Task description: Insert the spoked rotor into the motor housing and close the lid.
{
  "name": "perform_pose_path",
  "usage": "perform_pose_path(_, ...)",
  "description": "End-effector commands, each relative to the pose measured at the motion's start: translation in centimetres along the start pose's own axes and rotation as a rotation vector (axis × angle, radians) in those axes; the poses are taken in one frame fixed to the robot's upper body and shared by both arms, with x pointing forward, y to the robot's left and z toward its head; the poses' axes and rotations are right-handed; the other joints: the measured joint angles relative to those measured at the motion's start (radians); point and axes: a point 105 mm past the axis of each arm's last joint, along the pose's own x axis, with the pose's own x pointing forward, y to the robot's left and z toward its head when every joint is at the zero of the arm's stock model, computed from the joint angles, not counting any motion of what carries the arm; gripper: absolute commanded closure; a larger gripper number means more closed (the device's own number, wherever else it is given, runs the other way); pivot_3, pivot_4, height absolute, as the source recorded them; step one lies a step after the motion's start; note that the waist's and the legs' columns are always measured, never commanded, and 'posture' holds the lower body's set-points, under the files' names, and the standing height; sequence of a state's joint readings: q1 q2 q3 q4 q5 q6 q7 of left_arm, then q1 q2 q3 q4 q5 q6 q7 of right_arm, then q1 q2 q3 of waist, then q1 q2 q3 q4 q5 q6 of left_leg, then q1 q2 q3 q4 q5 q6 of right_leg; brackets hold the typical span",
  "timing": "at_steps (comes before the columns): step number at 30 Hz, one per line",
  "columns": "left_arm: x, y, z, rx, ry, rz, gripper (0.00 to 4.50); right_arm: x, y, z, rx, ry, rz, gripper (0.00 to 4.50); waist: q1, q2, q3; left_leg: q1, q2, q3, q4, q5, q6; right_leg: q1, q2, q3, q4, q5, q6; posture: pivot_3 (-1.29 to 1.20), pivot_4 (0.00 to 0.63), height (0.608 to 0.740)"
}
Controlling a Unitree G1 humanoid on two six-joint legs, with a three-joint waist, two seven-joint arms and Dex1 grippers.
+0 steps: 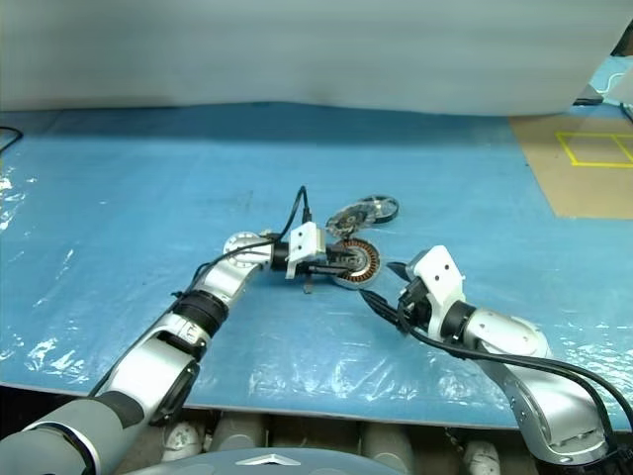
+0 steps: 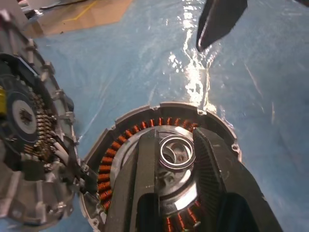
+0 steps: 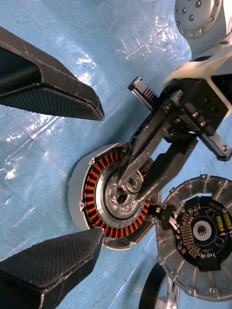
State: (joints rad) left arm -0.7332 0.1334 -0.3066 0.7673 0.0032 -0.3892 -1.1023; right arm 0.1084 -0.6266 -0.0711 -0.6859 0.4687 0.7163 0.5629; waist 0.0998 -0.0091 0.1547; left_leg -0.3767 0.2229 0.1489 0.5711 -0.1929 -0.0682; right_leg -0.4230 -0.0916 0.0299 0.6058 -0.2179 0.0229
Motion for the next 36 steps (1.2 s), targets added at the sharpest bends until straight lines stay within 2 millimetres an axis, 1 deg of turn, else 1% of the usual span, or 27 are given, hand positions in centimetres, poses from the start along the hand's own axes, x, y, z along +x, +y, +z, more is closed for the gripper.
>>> perform_pose_path(1, 0.4, 0.6, 0.7, 0.047, -0.008, 0.022, 3.83, -0.3, 0.2, 0.7, -0.042, -0.012, -0.002, 0.82, 0.0, 0.0, 0.0, 0.0, 0.0, 0.0, 0.0, 0.0, 0.0, 0.0, 0.0, 0.0, 0.0, 0.0, 0.0, 0.0, 0.15, 0.74)
perform_pose_path(7, 0.8, 0.9, 0.5, 0.051, 0.001, 0.064, 3.83, -0.2, 0.0, 0.2, -0.055, 0.006, -0.006, 0.82, -0.001, 0.0, 0.0, 0.0, 0.0, 0.0, 0.0, 0.0, 0.0, 0.0, 0.0, 0.0, 0.0, 0.0, 0.0, 0.0, 0.15, 0.74)
perform_pose_path(11, 0.6, 1.1, 0.6, 0.053, 0.005, 0.059, 3.83, -0.2, -0.1, -0.4, -0.067, 0.027, -0.006, 0.82, -0.001, 0.0, 0.0, 0.0, 0.0, 0.0, 0.0, 0.0, 0.0, 0.0, 0.0, 0.0, 0.0, 0.0, 0.0, 0.0, 0.15, 0.74)
perform_pose_path(16, 0.1, 1.3, 0.2, 0.039, 0.037, 0.046, 3.83, 0.2, 0.0, -0.9, -0.075, 0.031, -0.003, 0.82, -0.002, 0.0, 0.0, 0.0, 0.0, 0.0, 0.0, 0.0, 0.0, 0.0, 0.0, 0.0, 0.0, 0.0, 0.0, 0.0, 0.15, 0.74)
perform_pose_path(21, 0.2, 1.6, 0.2, 0.017, 0.047, 0.059, 3.83, 0.2, 0.0, -1.4, -0.081, 0.04, -0.007, 0.82, -0.001, 0.0, 0.0, 0.0, 0.0, 0.0, 0.0, 0.0, 0.0, 0.0, 0.0, 0.0, 0.0, 0.0, 0.0, 0.0, 0.15, 0.74)
perform_pose_path(25, 0.6, 1.1, 0.2, 0.009, 0.041, 0.035, 3.83, 0.3, -0.1, -1.8, -0.091, 0.047, -0.014, 0.82, -0.001, 0.0, 0.0, 0.0, 0.0, 0.0, 0.0, 0.0, 0.0, 0.0, 0.0, 0.0, 0.0, 0.0, 0.0, 0.0, 0.15, 0.74)
perform_pose_path(30, 1.0, 0.9, 0.5, -0.009, 0.026, 0.028, 3.83, 0.4, -0.1, -2.2, -0.096, 0.054, -0.019, 0.82, -0.001, 0.0, 0.0, 0.0, 0.0, 0.0, 0.001, 0.0, 0.0, 0.0, 0.0, 0.0, 0.0, 0.0, 0.0, 0.0, 0.15, 0.74)
perform_pose_path(36, 0.5, 0.8, -0.6, -0.01, 0.088, 0.024, 3.83, 0.3, 0.0, -2.7, -0.102, 0.068, -0.025, 0.82, -0.002, 0.0, 0.0, 0.0, 0.0, 0.0, 0.0, 0.0, 0.0, 0.001, 0.0, 0.0, 0.0, 0.0, 0.0, 0.0, 0.15, 0.74)
